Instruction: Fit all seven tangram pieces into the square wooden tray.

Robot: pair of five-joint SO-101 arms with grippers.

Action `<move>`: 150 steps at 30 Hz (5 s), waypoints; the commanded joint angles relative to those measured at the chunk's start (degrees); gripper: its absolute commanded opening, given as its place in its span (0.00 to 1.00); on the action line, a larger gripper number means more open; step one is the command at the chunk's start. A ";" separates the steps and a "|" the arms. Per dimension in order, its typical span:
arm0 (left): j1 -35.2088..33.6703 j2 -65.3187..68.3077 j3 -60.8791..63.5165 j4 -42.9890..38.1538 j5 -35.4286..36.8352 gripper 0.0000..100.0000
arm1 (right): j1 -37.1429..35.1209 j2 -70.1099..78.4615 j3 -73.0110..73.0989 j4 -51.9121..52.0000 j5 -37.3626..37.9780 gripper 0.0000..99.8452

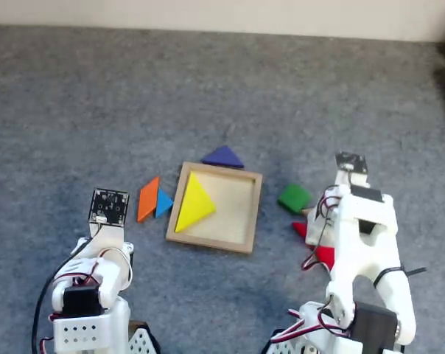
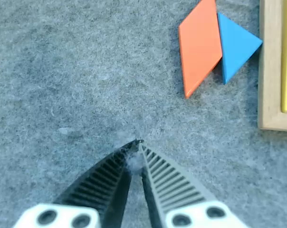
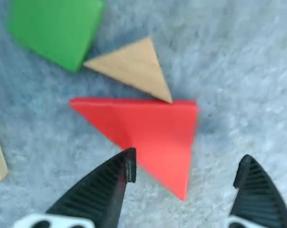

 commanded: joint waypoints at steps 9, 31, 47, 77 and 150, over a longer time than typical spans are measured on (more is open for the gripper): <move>-0.04 -0.04 0.40 0.18 -0.18 0.01 | -7.43 -0.31 -4.53 3.21 2.99 0.32; -0.04 -0.04 0.40 0.18 -0.18 0.01 | -9.45 15.96 -17.19 5.14 11.60 0.45; -0.04 -0.04 0.40 0.18 -0.18 0.01 | -12.18 16.66 -16.04 -0.22 14.15 0.45; -0.04 -0.04 0.40 0.18 -0.18 0.01 | -10.15 18.68 -8.13 -0.48 13.71 0.36; -0.04 -0.04 0.40 0.18 -0.18 0.01 | -4.35 5.14 1.80 -3.65 13.89 0.31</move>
